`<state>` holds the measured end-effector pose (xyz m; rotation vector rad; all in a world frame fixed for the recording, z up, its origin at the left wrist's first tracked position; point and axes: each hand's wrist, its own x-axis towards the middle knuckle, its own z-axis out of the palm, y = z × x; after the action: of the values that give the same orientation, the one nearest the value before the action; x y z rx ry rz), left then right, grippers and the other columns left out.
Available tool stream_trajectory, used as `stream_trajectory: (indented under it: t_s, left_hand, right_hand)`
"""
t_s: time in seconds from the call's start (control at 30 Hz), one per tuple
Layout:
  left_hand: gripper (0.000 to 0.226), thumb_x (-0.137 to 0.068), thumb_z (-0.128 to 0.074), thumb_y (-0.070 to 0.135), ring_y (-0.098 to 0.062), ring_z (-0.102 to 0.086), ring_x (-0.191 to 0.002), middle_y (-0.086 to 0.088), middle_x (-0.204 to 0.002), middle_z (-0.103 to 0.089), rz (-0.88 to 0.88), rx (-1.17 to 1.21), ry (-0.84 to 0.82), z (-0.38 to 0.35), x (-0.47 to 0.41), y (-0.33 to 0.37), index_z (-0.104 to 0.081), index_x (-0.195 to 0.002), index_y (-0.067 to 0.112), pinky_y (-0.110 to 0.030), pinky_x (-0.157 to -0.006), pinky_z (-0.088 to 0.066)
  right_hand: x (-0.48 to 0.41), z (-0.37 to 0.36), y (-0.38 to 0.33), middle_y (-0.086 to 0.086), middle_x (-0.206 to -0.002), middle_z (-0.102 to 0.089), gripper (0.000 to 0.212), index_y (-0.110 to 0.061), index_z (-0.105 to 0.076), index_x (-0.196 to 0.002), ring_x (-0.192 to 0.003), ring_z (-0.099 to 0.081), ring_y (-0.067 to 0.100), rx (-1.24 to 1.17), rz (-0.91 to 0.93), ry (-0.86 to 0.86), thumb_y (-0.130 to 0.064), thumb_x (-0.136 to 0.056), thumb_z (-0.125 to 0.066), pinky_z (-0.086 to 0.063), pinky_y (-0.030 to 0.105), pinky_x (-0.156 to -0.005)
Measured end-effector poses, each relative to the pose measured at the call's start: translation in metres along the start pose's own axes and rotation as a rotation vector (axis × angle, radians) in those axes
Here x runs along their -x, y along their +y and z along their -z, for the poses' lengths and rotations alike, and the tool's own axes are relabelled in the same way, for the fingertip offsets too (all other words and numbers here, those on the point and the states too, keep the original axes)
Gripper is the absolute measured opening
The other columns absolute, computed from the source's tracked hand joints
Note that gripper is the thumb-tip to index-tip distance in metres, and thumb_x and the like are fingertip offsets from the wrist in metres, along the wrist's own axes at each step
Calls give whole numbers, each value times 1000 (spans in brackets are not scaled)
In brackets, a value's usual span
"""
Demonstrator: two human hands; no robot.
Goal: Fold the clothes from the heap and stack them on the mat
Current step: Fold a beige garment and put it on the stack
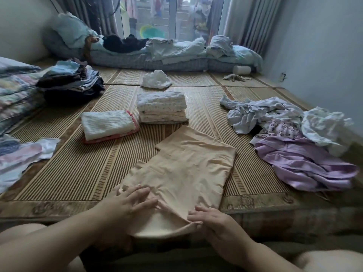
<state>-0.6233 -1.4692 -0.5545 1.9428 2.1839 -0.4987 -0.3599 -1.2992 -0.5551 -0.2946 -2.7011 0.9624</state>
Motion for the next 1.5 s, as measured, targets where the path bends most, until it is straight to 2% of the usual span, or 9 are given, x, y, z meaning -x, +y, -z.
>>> stream_trajectory:
  t_s: [0.17,0.27,0.37,0.5,0.63,0.83,0.97,1.2,1.5]
  left_hand:
    - [84,-90,-42,39,-6,18,-140,14,-158,12,-165,36,43,5,-6,-10,26,-138,52,-32,-115,5]
    - [66,-94,-42,28,-2,-16,-143,17,-158,-15,-214,29,-55,26,-10,-13,-10,-149,44,-25,-117,-21]
    - [47,-94,-48,25,-6,-58,-111,12,-128,-59,-248,-9,-146,59,-14,-16,-43,-135,47,-24,-96,-47]
    - [41,-83,-54,16,9,-53,-70,19,-83,-63,-141,98,-58,109,-32,-38,-63,-113,42,-4,-63,-34]
    - [34,-78,-55,2,7,-57,-66,19,-74,-61,-109,224,214,171,-92,-62,-73,-93,26,0,-61,-35]
    - [37,-85,-57,9,-23,-62,-106,-3,-116,-68,-12,277,446,221,-225,-65,-66,-118,23,-25,-80,-47]
    - [76,-87,-63,35,-23,-28,-142,2,-158,-22,125,230,241,186,-280,-38,-21,-151,34,-50,-111,-32]
    - [80,-79,-34,72,-23,6,-148,1,-162,0,88,344,25,89,-251,-4,-9,-149,43,-54,-117,-6]
    - [73,-85,-26,72,-20,24,-144,5,-158,23,171,273,32,42,-195,-23,17,-141,55,-54,-113,9]
  right_hand:
    - [8,10,-8,-19,-113,-68,26,-39,-69,-110,-117,-57,1,-279,-154,124,-25,-91,-56,-41,25,-104]
    - [12,17,-10,-19,-99,-72,22,-39,-72,-100,-100,-64,0,-370,-238,66,-26,-92,-57,-47,19,-92]
    - [11,24,-11,-9,-75,-64,25,-20,-71,-84,-77,-56,2,-432,-277,15,-38,-88,-55,-42,22,-72]
    - [-8,38,-7,-1,-69,-65,28,-3,-72,-80,-66,-59,5,-732,-370,198,-26,-85,-58,-42,14,-60]
    - [-54,80,12,8,-84,-73,28,-11,-75,-95,-72,-68,15,-937,-423,397,-26,-87,-53,-53,25,-58]
    - [-120,132,88,17,-97,-63,33,-6,-62,-116,-79,-58,28,-970,-773,665,-27,-100,-41,-47,33,-60]
    - [-124,135,139,14,-113,-63,44,-7,-52,-130,-101,-60,32,-276,-998,540,-33,-95,-53,-48,41,-86]
    - [-111,87,153,-1,-160,-11,70,-40,-29,-145,-146,-4,22,485,-506,176,-64,-80,-45,-7,48,-116]
    - [-84,57,116,-5,-160,14,87,-41,2,-150,-145,15,19,529,-651,-161,-80,-76,-24,6,49,-114]
